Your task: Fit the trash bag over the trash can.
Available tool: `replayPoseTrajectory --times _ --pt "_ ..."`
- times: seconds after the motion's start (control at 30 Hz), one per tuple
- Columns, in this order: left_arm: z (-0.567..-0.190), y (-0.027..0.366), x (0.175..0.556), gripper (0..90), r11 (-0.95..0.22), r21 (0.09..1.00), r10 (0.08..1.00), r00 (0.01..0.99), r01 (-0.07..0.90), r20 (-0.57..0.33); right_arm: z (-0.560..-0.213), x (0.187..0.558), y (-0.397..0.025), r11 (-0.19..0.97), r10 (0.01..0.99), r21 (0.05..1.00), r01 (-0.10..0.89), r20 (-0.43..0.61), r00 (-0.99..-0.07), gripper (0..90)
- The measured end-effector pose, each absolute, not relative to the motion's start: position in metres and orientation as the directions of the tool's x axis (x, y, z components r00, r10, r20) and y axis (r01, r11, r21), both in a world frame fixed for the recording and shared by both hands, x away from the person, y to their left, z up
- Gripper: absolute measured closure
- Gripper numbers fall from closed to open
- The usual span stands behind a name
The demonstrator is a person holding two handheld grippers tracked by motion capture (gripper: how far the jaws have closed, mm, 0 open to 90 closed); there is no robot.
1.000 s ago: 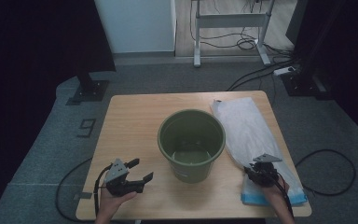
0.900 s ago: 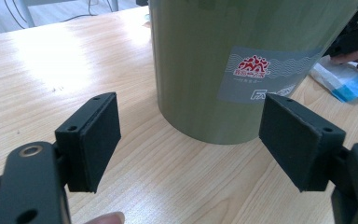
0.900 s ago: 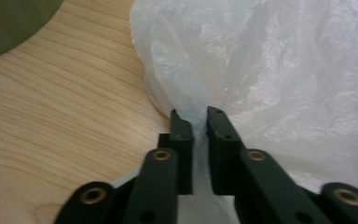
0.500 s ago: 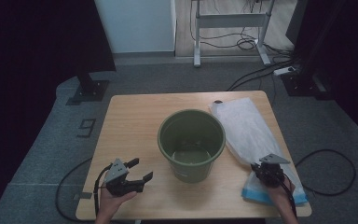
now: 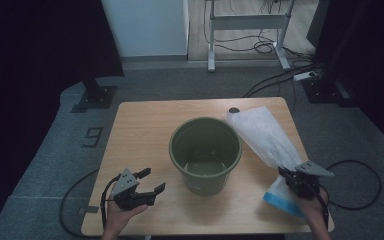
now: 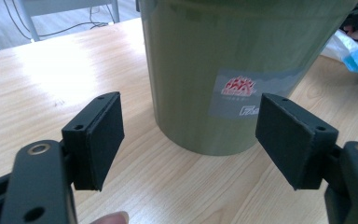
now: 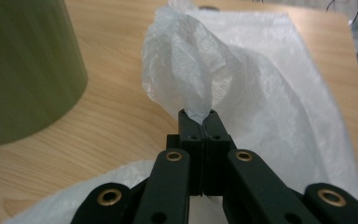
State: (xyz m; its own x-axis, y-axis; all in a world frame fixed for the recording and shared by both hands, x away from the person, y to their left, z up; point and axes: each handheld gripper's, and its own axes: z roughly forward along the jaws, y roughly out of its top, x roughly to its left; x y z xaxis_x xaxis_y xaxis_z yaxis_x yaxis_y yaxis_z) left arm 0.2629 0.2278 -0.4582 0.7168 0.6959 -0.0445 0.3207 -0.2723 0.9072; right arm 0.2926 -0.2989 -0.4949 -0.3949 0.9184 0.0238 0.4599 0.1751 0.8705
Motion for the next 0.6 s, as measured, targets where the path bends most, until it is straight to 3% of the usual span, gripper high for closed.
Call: replayPoseTrajectory --times 0.6 --pt "-0.401 0.215 0.268 24.5 -0.267 0.929 0.667 0.745 0.254 -0.012 -0.442 0.284 -0.304 0.115 0.898 0.934 0.338 0.048 -0.437 88.8"
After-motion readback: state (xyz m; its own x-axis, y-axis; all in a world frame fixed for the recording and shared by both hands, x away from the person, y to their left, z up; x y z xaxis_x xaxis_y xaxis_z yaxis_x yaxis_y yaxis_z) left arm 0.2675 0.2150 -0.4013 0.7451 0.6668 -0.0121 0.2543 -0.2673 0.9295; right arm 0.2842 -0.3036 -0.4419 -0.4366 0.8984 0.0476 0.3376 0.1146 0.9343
